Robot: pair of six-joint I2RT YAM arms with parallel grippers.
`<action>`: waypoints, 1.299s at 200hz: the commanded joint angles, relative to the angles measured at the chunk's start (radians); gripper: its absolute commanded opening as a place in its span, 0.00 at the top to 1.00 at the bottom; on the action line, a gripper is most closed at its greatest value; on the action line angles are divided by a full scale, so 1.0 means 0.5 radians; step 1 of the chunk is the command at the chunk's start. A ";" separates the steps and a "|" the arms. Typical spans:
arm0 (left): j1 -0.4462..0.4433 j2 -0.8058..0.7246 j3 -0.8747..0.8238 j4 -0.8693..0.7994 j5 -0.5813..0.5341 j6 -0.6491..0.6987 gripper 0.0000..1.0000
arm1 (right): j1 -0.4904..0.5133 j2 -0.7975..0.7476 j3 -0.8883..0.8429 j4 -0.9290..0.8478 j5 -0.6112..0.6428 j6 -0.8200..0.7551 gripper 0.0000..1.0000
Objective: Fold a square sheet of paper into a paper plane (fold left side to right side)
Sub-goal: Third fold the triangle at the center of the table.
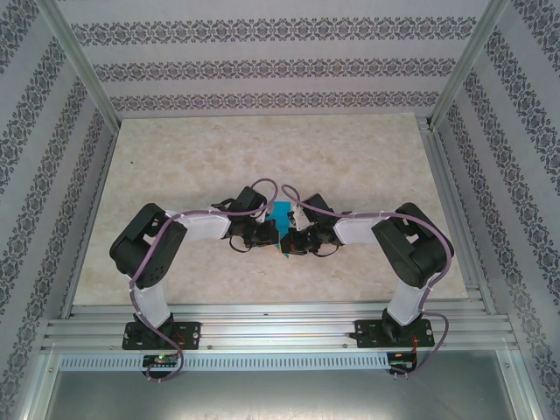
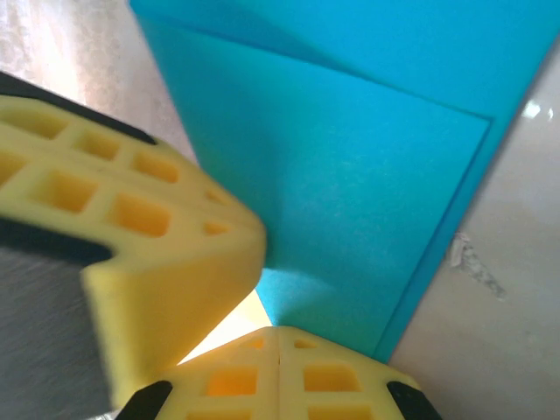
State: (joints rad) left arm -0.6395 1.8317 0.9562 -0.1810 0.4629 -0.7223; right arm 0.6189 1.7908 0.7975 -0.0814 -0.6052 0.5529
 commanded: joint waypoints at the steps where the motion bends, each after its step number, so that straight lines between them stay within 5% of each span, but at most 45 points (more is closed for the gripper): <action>1: -0.029 0.151 -0.053 0.135 -0.206 -0.043 0.96 | 0.032 0.144 -0.079 -0.274 0.216 -0.053 0.99; 58: 0.005 0.094 -0.086 -0.051 -0.519 -0.010 0.97 | 0.037 0.134 -0.082 -0.304 0.229 -0.065 1.00; 124: 0.180 0.037 -0.064 -0.154 -0.623 0.129 0.95 | 0.041 0.154 -0.052 -0.347 0.229 -0.079 1.00; 221: 0.548 0.132 0.202 -0.255 -0.691 0.352 0.89 | 0.050 0.161 -0.039 -0.374 0.226 -0.086 1.00; 260: 0.600 -0.095 0.094 -0.178 -0.559 0.380 0.89 | 0.049 0.169 -0.032 -0.353 0.217 -0.080 1.00</action>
State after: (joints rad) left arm -0.3851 1.8523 1.0386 -0.2588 0.2699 -0.5770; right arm 0.6285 1.8091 0.8253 -0.0795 -0.5900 0.5297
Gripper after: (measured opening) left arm 0.108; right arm 0.044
